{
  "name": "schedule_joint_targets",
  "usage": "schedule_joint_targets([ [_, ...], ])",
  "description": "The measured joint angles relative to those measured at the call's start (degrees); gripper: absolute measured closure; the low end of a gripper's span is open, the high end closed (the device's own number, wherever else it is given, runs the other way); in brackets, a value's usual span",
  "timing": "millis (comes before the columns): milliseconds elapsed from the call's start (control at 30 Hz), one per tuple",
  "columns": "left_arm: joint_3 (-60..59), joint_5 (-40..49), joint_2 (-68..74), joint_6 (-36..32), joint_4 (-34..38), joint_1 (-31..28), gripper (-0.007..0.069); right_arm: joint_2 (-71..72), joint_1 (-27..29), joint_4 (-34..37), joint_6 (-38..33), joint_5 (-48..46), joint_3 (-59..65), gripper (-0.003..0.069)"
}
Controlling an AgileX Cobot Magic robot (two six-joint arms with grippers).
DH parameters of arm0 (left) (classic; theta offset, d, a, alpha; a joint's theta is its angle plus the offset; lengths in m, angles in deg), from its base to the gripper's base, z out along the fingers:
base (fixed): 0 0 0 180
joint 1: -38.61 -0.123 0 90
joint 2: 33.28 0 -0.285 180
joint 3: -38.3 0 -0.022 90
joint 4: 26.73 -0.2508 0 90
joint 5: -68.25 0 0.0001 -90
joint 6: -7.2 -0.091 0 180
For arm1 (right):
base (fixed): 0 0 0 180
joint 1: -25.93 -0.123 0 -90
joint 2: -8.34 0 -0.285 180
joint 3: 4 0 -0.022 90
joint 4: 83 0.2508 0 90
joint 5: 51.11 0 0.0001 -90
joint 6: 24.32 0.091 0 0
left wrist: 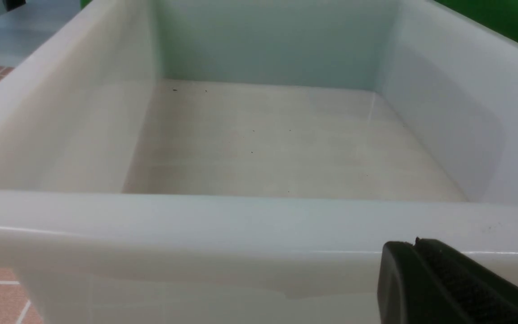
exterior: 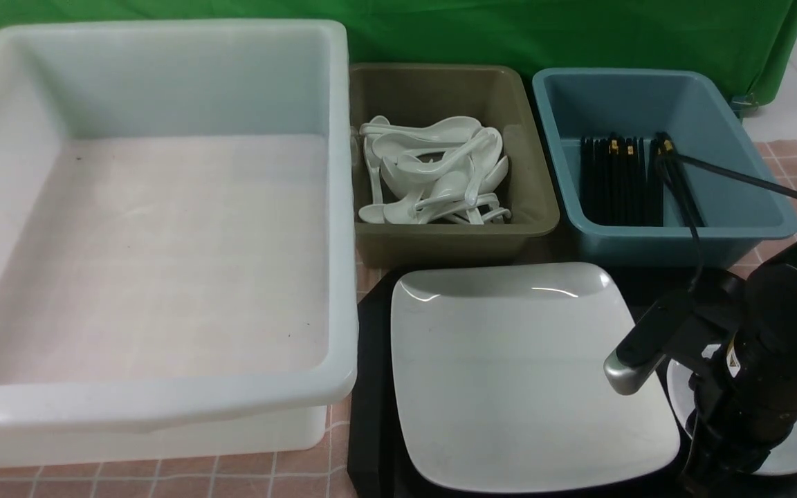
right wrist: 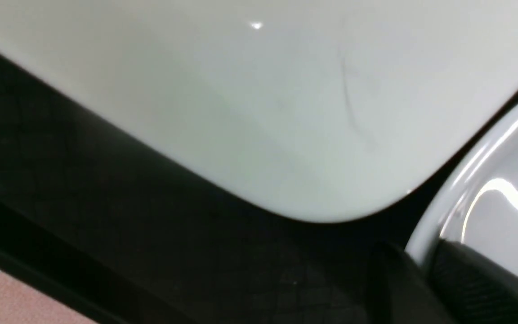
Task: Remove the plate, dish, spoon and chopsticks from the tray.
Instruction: Use the right arm to grab a small plate from the dinner plate, then use the right arm to put the small plate into the large storage box on the left
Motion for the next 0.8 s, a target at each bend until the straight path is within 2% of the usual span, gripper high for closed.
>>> schedule_joint_targets([
  [267,0.0,0.0,0.0,0.0,0.0,0.0,0.0619,0.81,0.0,0.3,0.19,-4.45,-3.66,0.0519],
  [467,0.0,0.0,0.0,0.0,0.0,0.0,0.0619,4.6,0.0,-0.24,0.4,-9.43,-11.05,0.0573],
  [800,0.0,0.0,0.0,-0.08,0.0,0.0,0.0619,10.18,0.0,1.61,0.36,-15.57,-19.97,0.0577],
])
